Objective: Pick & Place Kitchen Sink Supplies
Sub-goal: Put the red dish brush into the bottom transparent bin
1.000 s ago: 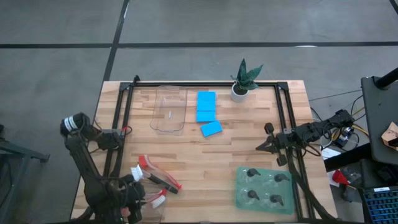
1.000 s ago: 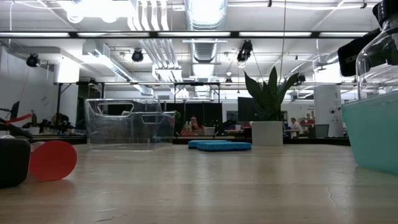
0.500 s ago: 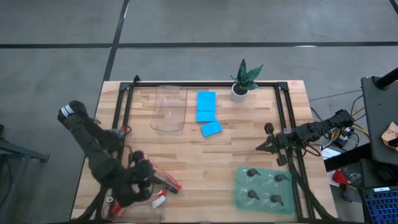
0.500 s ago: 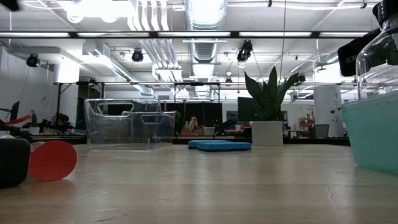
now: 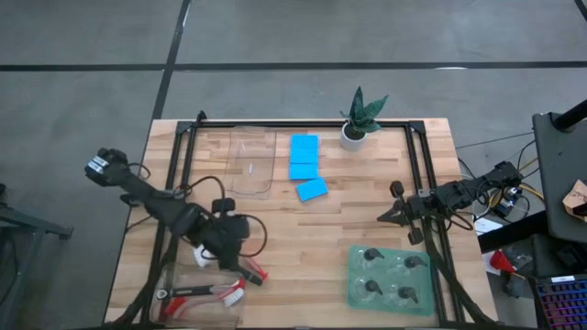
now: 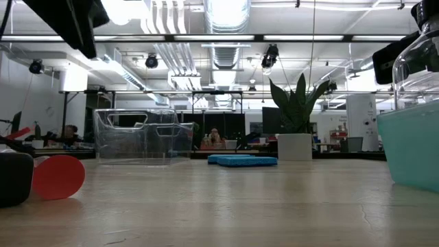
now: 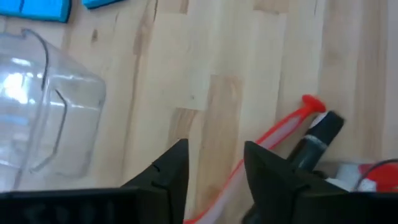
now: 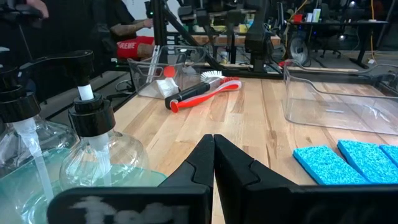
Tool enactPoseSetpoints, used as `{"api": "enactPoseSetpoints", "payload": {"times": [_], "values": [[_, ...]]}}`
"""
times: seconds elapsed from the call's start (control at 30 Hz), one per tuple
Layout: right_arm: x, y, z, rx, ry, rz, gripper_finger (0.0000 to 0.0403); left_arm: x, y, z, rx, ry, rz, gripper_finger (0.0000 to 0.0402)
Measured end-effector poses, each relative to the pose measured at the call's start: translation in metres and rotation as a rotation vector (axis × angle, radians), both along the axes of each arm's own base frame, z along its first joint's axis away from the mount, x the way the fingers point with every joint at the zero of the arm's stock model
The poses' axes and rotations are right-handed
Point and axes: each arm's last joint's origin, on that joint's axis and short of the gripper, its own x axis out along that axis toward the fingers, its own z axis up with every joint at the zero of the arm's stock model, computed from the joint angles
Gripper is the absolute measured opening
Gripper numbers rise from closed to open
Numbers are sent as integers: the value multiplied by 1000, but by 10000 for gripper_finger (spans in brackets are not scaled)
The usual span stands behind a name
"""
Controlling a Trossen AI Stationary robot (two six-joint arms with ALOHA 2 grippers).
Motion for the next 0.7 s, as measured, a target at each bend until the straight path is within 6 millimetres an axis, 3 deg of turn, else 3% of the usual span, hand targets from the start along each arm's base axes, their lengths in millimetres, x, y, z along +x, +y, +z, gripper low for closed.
{"api": "enactPoseSetpoints", "payload": {"times": [0.27,0.47,0.7], "values": [[0,0,0,0,0,0,8,28,11,-19,-41,66,-110,208],[0,0,0,0,0,0,8,30,12,-42,44,269,-207,211],[0,0,0,0,0,0,8,34,6,-57,-40,361,-241,209]]}}
